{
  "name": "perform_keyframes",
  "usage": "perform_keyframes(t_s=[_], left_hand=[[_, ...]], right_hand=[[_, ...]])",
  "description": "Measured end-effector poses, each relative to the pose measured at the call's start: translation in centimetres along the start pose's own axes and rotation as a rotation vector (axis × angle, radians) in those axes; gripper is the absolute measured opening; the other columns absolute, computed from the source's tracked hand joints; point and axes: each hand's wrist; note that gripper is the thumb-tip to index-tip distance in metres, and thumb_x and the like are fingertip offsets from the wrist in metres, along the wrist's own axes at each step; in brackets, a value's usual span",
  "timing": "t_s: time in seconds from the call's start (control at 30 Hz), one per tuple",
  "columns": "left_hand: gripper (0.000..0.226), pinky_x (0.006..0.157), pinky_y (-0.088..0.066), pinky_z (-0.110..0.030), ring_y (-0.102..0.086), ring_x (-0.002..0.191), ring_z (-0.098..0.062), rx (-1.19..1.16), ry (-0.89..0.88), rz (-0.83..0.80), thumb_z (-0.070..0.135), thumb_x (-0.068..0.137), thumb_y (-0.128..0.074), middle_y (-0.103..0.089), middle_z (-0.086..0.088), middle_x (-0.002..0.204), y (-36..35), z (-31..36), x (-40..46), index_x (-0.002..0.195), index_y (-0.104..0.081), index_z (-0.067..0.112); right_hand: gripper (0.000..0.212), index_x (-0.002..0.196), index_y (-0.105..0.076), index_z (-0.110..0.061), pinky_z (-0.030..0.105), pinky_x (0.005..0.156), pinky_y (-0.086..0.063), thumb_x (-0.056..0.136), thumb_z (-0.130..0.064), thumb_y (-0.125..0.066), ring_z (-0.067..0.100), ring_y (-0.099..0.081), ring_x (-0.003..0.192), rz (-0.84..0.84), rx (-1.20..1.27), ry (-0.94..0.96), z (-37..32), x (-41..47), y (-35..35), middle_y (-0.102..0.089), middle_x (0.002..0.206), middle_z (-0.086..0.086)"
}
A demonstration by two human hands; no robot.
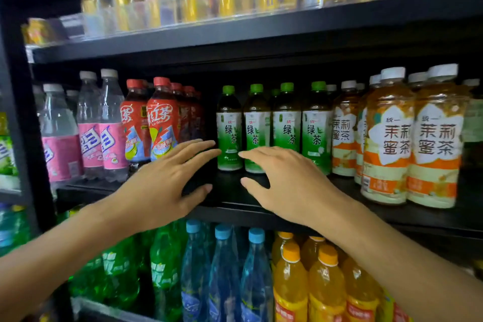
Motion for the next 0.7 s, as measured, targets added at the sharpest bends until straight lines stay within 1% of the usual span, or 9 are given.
perform_keyframes(t_s=[0.03, 0.1, 0.2, 0.27, 0.4, 0.5, 0.6, 0.63, 0.7], left_hand=[[0.069, 0.117, -0.034, -0.031, -0.025, 0.152, -0.006, 0.017, 0.020, 0.008, 0.061, 0.095, -0.035, -0.029, 0.016, 0.163, 1.1, 0.1, -1.8, 0.157, -0.032, 0.032], [0.067, 0.117, -0.036, -0.035, -0.031, 0.150, -0.008, 0.078, 0.060, -0.007, 0.063, 0.096, -0.037, -0.033, 0.016, 0.162, 2.9, -0.1, -5.4, 0.156, -0.034, 0.033], [0.066, 0.117, -0.039, -0.042, -0.037, 0.148, -0.015, 0.137, 0.141, -0.100, 0.061, 0.098, -0.040, -0.040, 0.008, 0.159, 4.9, -1.0, -11.2, 0.153, -0.041, 0.027], [0.065, 0.117, -0.038, -0.042, -0.038, 0.148, -0.018, 0.198, 0.203, -0.165, 0.061, 0.098, -0.040, -0.042, 0.004, 0.158, 6.1, -2.5, -15.6, 0.152, -0.045, 0.026], [0.063, 0.116, -0.039, -0.043, -0.042, 0.145, -0.024, 0.309, 0.337, -0.281, 0.058, 0.096, -0.042, -0.047, -0.001, 0.155, 8.4, -6.2, -26.2, 0.147, -0.051, 0.023], [0.062, 0.113, -0.042, -0.044, -0.050, 0.139, -0.031, 0.337, 0.468, -0.369, 0.057, 0.092, -0.046, -0.054, -0.006, 0.149, 10.2, -8.3, -35.6, 0.142, -0.057, 0.020], [0.063, 0.102, -0.051, -0.058, -0.057, 0.132, -0.037, 0.382, 0.615, -0.464, 0.059, 0.091, -0.044, -0.059, -0.011, 0.143, 12.2, -9.8, -46.7, 0.137, -0.059, 0.018], [0.064, 0.100, -0.052, -0.059, -0.058, 0.130, -0.038, 0.384, 0.664, -0.511, 0.061, 0.091, -0.043, -0.061, -0.012, 0.141, 13.0, -10.1, -50.6, 0.136, -0.060, 0.018], [0.066, 0.098, -0.054, -0.057, -0.061, 0.127, -0.038, 0.409, 0.757, -0.599, 0.063, 0.092, -0.040, -0.064, -0.012, 0.136, 14.5, -10.7, -58.6, 0.132, -0.064, 0.017]], right_hand=[[0.056, 0.153, -0.036, -0.034, 0.030, 0.116, -0.029, 0.101, -0.051, -0.048, 0.008, -0.034, 0.143, -0.010, 0.060, 0.031, -0.7, -0.7, 0.1, -0.040, 0.156, -0.017], [0.053, 0.152, -0.036, -0.038, 0.028, 0.115, -0.029, 0.102, -0.050, -0.047, 0.004, -0.032, 0.142, -0.030, 0.168, 0.109, -2.5, -1.6, -0.4, -0.038, 0.154, -0.021], [0.053, 0.151, -0.038, -0.037, 0.027, 0.114, -0.029, 0.101, -0.049, -0.050, 0.003, -0.031, 0.140, -0.060, 0.277, 0.229, -6.2, -1.9, -2.4, -0.039, 0.152, -0.021], [0.053, 0.150, -0.040, -0.037, 0.025, 0.116, -0.027, 0.100, -0.048, -0.052, 0.002, -0.031, 0.141, -0.075, 0.334, 0.300, -9.7, -1.6, -4.3, -0.039, 0.153, -0.020], [0.053, 0.148, -0.044, -0.037, 0.030, 0.120, -0.028, 0.098, -0.048, -0.055, 0.003, -0.032, 0.142, -0.144, 0.458, 0.409, -18.5, -0.8, -8.9, -0.040, 0.154, -0.019], [0.054, 0.150, -0.041, -0.036, 0.024, 0.119, -0.020, 0.099, -0.048, -0.055, 0.003, -0.027, 0.145, -0.271, 0.492, 0.479, -25.8, -0.3, -11.9, -0.035, 0.157, -0.019], [0.057, 0.151, -0.039, -0.036, 0.028, 0.121, -0.021, 0.099, -0.051, -0.054, 0.005, -0.025, 0.147, -0.449, 0.508, 0.528, -34.2, -0.1, -15.4, -0.032, 0.159, -0.016], [0.058, 0.152, -0.038, -0.036, 0.028, 0.120, -0.022, 0.098, -0.052, -0.054, 0.006, -0.025, 0.147, -0.504, 0.500, 0.544, -37.2, 0.0, -16.8, -0.031, 0.160, -0.015], [0.061, 0.153, -0.036, -0.035, 0.029, 0.119, -0.023, 0.098, -0.052, -0.056, 0.010, -0.026, 0.147, -0.596, 0.486, 0.570, -43.1, -0.2, -19.5, -0.030, 0.161, -0.012]])
Point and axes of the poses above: each hand's wrist, its own x-axis towards the middle knuckle, its own y-axis out of the back of the hand, z = x × y
